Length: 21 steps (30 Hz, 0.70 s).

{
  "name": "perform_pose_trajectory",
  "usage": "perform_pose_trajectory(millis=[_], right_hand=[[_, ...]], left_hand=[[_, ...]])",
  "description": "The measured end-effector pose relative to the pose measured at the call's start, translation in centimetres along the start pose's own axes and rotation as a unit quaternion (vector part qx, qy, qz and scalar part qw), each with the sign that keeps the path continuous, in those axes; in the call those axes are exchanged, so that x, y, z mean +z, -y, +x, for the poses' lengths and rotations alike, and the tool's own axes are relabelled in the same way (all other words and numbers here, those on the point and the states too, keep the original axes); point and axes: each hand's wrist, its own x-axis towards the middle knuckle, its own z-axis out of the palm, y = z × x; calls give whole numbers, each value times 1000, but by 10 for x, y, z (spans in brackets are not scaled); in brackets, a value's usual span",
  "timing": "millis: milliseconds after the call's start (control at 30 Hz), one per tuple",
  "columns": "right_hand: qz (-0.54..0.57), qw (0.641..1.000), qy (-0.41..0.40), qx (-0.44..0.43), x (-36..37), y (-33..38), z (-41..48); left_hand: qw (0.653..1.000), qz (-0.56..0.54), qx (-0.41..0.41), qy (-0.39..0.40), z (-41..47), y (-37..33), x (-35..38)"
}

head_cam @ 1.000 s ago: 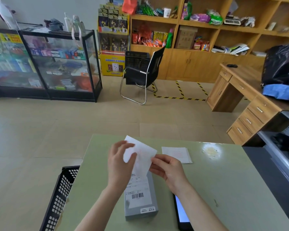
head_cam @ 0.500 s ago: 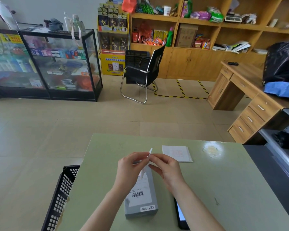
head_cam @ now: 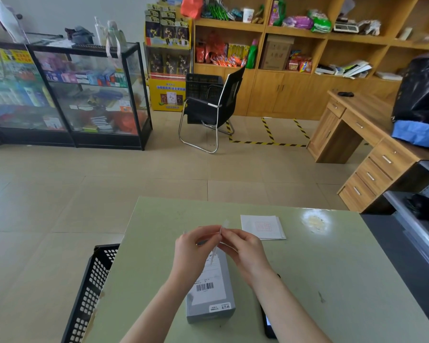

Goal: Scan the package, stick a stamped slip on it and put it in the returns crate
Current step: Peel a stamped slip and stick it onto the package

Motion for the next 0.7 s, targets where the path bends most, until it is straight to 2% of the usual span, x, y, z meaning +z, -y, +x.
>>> perform_pose_trajectory(millis=[400,700], right_hand=[[-81,995,-8,-59,-1,-3,-3],[-75,995,-13,-58,-1,-3,-4]], left_hand=[[999,25,30,-16,-3,-1,3],[999,21,18,-20,-5,-2,4]])
